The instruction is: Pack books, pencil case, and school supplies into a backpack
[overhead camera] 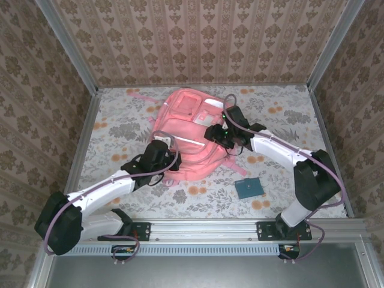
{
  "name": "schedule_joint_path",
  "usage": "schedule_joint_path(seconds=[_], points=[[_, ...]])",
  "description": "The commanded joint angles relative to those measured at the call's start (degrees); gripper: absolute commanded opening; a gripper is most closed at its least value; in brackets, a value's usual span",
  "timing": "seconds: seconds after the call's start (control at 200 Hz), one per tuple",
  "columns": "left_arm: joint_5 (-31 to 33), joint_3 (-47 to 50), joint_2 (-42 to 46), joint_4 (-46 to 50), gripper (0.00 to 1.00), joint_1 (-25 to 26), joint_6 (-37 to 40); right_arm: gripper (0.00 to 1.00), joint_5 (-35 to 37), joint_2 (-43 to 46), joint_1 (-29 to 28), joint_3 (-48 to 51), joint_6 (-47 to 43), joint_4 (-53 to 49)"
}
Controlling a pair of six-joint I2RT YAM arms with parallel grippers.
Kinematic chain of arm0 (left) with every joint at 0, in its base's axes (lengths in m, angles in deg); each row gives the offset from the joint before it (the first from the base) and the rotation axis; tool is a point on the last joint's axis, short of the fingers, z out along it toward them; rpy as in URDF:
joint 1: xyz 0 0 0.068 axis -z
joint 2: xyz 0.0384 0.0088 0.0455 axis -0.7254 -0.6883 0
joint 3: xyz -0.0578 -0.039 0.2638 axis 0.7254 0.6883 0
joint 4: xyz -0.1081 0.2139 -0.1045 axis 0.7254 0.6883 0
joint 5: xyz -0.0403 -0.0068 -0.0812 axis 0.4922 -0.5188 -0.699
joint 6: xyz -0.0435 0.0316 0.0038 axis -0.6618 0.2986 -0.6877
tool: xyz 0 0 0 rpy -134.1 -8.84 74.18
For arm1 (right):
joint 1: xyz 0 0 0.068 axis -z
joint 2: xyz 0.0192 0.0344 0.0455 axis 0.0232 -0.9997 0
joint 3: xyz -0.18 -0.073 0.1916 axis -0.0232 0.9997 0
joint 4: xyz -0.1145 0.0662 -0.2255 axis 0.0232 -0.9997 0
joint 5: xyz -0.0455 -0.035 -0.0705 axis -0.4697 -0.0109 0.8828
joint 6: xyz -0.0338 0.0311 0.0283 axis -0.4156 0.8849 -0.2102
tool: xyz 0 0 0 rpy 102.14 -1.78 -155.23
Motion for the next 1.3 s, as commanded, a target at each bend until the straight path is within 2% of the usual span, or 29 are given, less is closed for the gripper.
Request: schedule_joint_path(seconds=[0.0,0.1,0.21,0.375,0.585,0.71,0.87,0.925,1.11,1.295], points=[[-6.8,-3.5,-0.9,-3.6,0.0,1.8,7.0,0.62,5.1,7.9,0.0,2.8,7.4,-4.8],[-8.1,-5.5,-2.9,-3.9,0.0,3.9,8.0,0.63,5.8,14.5,0.0,8.2,13.5,-3.1],[-9.8,-7.9,-5.6,-5.4,0.0,6.2,8.9,0.61,4.8,17.9,-1.1,10.9,18.2,-2.1],[-11.1,-13.3,-10.4,-5.9,0.0,9.0,9.9,0.59,3.2,18.5,-2.6,12.4,22.7,-1.7],[-10.7,-16.4,-13.6,-4.0,0.0,9.7,10.2,0.53,2.7,18.0,-2.8,15.2,28.2,1.5],[-10.2,-16.7,-13.5,-2.0,0.0,9.6,10.8,0.45,3.7,16.5,-2.7,15.0,28.2,2.3],[-7.2,-17.0,-12.2,2.6,0.0,9.4,11.8,0.16,5.4,13.9,-2.6,13.0,26.3,1.4],[-5.2,-18.1,-11.9,6.0,0.0,9.3,10.9,0.11,6.5,13.5,-2.6,13.0,24.9,1.4],[1.8,-17.6,-9.7,15.9,0.0,8.9,9.1,0.07,10.2,15.1,-1.5,14.2,22.9,1.3],[5.5,-12.6,-4.6,19.3,0.0,5.7,8.3,0.07,10.7,15.5,0.2,12.8,20.3,-0.1]])
